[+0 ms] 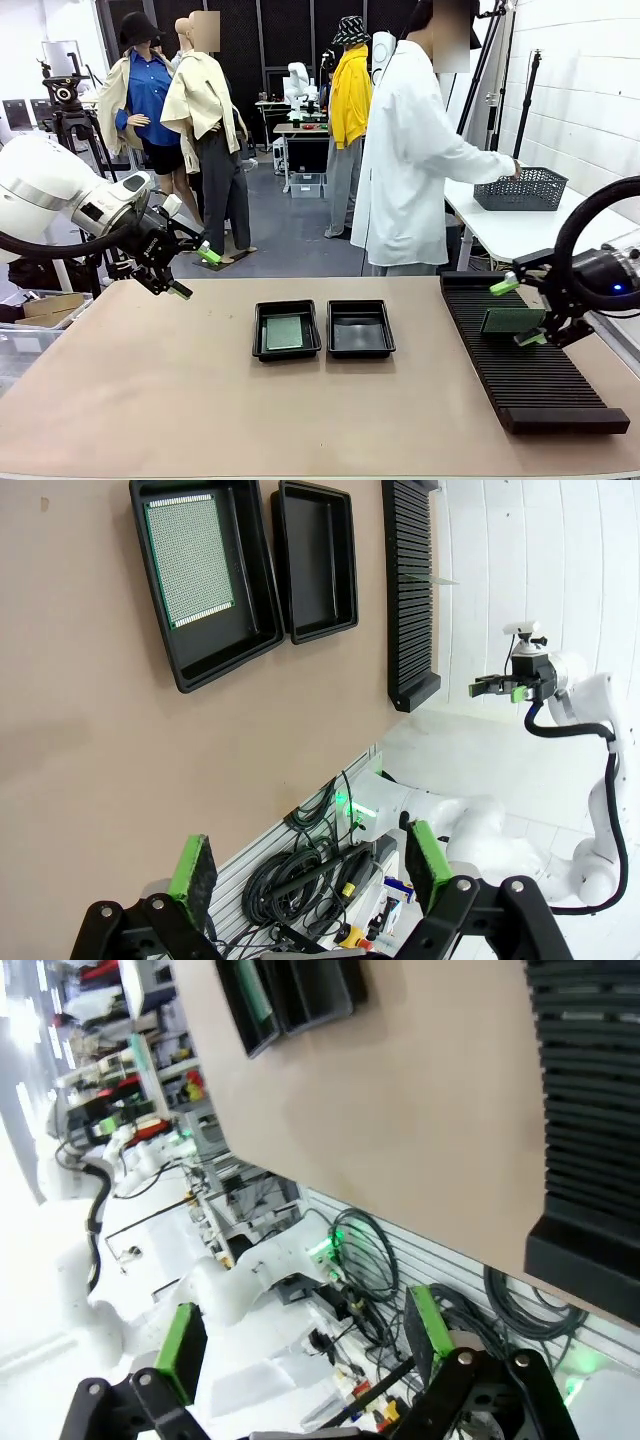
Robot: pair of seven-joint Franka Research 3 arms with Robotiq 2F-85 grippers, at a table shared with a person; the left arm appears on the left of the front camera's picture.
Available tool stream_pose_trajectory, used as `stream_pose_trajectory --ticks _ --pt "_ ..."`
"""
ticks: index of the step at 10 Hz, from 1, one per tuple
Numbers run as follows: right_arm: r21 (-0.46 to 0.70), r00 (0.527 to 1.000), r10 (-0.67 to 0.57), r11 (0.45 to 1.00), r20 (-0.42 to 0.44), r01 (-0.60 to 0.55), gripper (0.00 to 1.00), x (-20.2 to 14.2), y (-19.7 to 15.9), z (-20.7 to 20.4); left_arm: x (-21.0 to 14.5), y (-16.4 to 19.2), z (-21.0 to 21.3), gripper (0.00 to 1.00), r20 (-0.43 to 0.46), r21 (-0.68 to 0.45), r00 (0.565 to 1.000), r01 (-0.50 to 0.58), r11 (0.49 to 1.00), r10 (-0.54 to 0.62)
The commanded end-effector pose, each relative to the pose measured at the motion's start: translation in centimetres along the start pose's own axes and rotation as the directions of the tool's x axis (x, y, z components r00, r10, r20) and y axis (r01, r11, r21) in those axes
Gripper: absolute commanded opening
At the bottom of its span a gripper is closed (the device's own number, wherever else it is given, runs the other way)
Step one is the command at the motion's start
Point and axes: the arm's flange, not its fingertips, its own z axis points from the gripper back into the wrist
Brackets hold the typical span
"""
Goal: Inspect and transfer BCBs to ESD trays.
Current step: Pick up the ESD tray and place it on the left side of the table.
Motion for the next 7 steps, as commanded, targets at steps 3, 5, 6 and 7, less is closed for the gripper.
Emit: stream_pose_trajectory --ticks 3,5,6,7 --pt "0.142 0.988 0.122 0.984 -0.093 -0.108 1.0 3.4 -1.7 5.8 0.0 -0.1 -0.1 1.0 0.014 0.001 1.0 0.008 1.0 -0.008" --pt "0.184 0.977 0.166 0.973 -0.132 -0.141 1.0 5.1 -2.5 7.0 0.0 0.0 0.0 1.0 0.0 0.0 1.0 0.0 1.0 0.0" --pt "0.206 0.972 0.187 0.966 -0.142 -0.156 1.0 5.9 -3.0 7.2 0.2 -0.4 -0.7 1.0 0.019 0.047 1.0 -0.023 0.999 0.022" --pt "0.235 0.966 0.212 0.956 -0.151 -0.173 1.0 6.4 -3.7 7.1 0.4 -1.0 -1.5 1.0 0.086 0.101 0.995 -0.059 0.993 0.05"
